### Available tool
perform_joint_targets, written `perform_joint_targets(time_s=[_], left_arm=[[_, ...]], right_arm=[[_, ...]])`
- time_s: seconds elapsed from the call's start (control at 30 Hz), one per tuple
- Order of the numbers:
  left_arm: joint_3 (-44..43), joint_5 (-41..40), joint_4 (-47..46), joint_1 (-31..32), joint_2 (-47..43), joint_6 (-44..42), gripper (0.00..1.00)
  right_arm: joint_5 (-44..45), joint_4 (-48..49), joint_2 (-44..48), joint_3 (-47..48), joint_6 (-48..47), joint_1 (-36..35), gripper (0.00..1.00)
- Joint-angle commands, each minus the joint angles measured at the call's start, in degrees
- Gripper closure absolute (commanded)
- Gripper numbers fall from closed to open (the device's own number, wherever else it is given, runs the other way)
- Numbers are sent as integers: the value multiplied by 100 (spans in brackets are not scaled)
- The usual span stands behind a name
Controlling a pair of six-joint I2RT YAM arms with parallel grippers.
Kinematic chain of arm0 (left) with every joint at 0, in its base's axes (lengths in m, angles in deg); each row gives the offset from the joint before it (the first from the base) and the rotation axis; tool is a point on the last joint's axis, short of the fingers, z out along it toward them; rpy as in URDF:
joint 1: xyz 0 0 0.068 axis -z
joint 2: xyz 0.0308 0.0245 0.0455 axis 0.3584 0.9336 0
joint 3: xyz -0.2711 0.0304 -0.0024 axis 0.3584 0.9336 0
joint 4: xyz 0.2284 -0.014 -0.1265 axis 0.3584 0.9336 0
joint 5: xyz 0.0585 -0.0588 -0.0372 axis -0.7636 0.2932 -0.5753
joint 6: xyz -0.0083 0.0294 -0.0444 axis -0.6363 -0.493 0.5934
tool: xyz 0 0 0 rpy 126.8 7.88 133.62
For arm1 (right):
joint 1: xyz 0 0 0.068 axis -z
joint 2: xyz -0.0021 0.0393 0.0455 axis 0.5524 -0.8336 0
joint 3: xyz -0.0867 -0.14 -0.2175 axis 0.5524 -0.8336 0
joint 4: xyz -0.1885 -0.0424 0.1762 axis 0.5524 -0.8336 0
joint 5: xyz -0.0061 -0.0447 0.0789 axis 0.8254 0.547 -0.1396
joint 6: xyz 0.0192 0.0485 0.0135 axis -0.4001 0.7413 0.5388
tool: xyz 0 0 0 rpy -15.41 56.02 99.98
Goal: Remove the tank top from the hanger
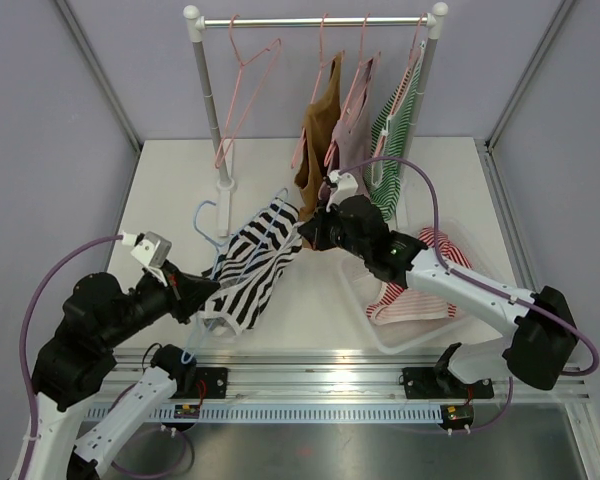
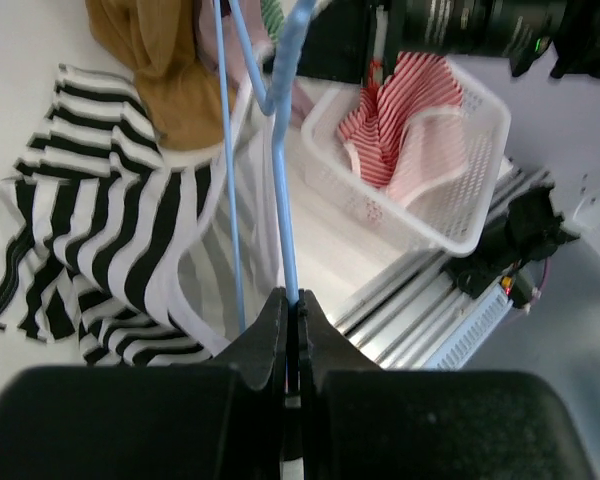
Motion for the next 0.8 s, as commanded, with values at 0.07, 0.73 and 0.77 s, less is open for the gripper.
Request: perform_joint_targets(time_s=[0.07, 0.73, 0.77], left_arm=[[-634, -457, -1380, 22, 532, 350, 100], [-1857, -1758, -3526, 22, 2617, -141, 100], [-1743, -1767, -3761, 31, 2617, -176, 100]], right_arm=[[-2112, 1065, 791, -360, 249, -496, 100], [813, -1220, 855, -254, -578, -2670, 100], [805, -1142, 767, -237, -543, -2687, 100]])
